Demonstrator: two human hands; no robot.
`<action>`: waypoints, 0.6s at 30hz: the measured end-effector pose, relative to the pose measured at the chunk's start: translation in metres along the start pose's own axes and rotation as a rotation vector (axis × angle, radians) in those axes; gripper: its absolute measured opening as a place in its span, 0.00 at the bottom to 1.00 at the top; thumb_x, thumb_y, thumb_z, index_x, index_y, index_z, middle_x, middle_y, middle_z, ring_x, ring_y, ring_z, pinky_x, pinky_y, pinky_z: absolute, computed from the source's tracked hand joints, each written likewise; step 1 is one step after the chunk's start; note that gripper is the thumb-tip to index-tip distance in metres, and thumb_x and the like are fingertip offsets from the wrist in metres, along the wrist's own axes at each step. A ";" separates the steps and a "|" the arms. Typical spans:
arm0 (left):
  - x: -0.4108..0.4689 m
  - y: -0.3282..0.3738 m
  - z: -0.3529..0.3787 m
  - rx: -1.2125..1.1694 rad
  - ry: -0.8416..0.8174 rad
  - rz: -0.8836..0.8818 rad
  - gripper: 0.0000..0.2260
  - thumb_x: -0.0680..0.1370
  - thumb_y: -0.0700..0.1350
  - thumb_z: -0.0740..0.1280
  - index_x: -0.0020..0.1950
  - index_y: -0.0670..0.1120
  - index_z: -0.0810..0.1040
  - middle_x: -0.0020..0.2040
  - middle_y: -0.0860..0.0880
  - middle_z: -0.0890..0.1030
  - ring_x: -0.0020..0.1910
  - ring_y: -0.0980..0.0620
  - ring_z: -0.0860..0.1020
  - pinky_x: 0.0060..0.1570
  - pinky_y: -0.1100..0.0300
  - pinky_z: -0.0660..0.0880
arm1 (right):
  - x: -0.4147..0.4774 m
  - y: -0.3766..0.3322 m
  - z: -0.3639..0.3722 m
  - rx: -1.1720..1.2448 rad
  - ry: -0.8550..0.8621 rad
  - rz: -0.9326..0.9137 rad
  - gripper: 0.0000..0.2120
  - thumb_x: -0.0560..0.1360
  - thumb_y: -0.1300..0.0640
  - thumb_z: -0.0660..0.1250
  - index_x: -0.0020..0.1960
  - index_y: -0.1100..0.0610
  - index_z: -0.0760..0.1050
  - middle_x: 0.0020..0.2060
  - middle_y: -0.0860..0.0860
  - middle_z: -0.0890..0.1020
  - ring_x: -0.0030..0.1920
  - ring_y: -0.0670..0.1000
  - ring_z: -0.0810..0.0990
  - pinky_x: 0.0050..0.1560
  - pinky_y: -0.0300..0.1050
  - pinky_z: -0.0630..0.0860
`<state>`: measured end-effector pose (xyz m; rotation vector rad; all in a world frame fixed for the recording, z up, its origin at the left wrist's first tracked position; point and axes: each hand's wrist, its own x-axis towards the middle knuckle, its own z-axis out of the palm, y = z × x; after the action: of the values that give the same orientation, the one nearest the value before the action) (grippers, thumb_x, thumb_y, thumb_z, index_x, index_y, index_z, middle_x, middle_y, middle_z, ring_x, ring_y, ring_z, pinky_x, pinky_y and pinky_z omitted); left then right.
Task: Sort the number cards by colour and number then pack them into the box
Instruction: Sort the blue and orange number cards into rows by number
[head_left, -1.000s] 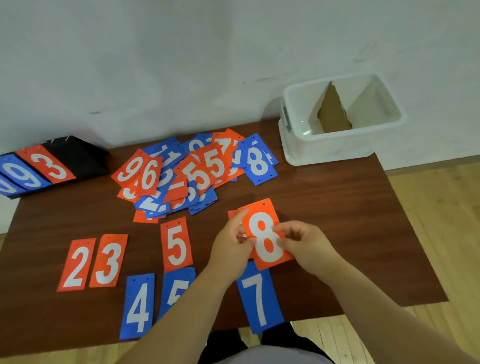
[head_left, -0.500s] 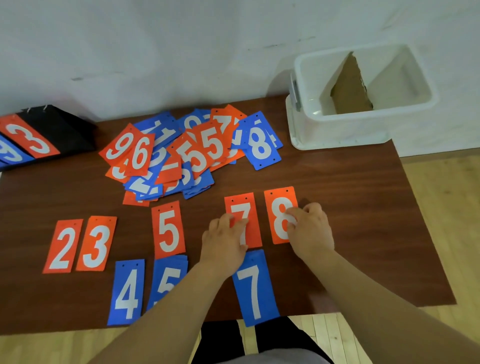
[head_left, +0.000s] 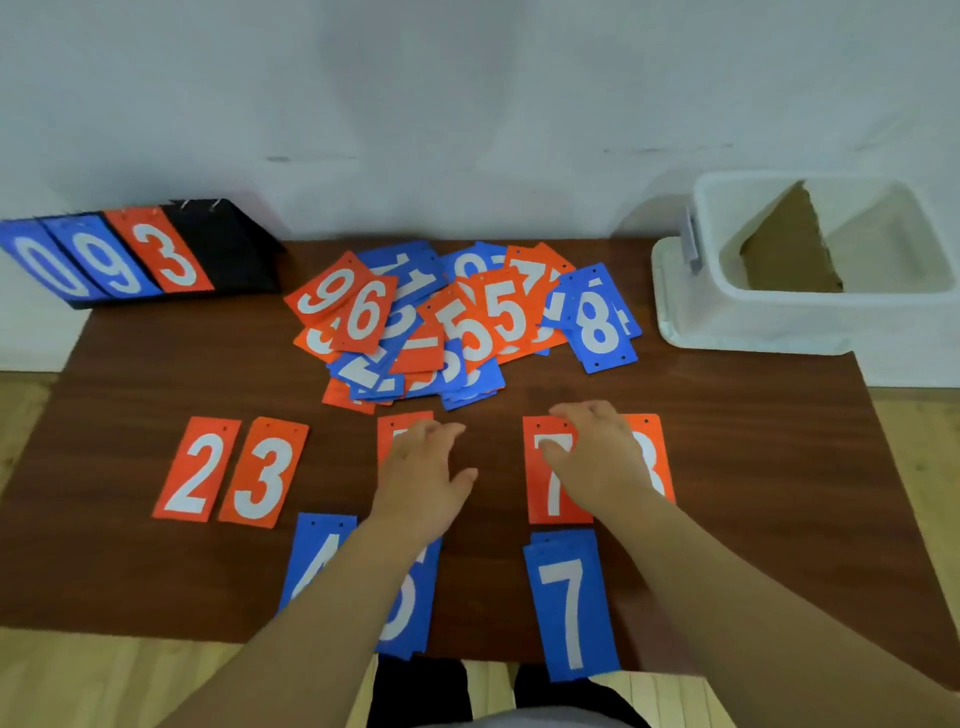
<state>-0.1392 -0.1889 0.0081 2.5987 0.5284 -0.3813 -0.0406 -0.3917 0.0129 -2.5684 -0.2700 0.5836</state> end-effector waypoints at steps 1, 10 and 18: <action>0.001 -0.018 -0.011 0.013 0.018 -0.031 0.26 0.79 0.58 0.67 0.76 0.57 0.66 0.75 0.50 0.65 0.74 0.47 0.64 0.70 0.48 0.69 | 0.005 -0.016 0.004 -0.023 0.012 -0.019 0.24 0.76 0.43 0.68 0.72 0.43 0.71 0.71 0.49 0.70 0.71 0.53 0.68 0.67 0.52 0.73; 0.041 -0.167 -0.104 0.003 0.098 -0.174 0.26 0.78 0.55 0.70 0.75 0.55 0.69 0.73 0.48 0.67 0.72 0.45 0.67 0.67 0.50 0.70 | 0.043 -0.132 0.057 0.035 0.008 -0.010 0.28 0.75 0.44 0.70 0.73 0.48 0.71 0.69 0.52 0.71 0.69 0.57 0.70 0.67 0.58 0.72; 0.108 -0.220 -0.143 -0.055 0.050 -0.186 0.28 0.78 0.57 0.70 0.76 0.56 0.67 0.75 0.48 0.66 0.73 0.45 0.67 0.67 0.46 0.73 | 0.083 -0.188 0.088 0.121 0.072 0.123 0.26 0.77 0.48 0.70 0.73 0.52 0.71 0.70 0.55 0.71 0.69 0.56 0.71 0.65 0.53 0.73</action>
<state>-0.1116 0.0937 0.0095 2.5191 0.7898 -0.3566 -0.0223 -0.1686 0.0084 -2.4949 -0.0502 0.5337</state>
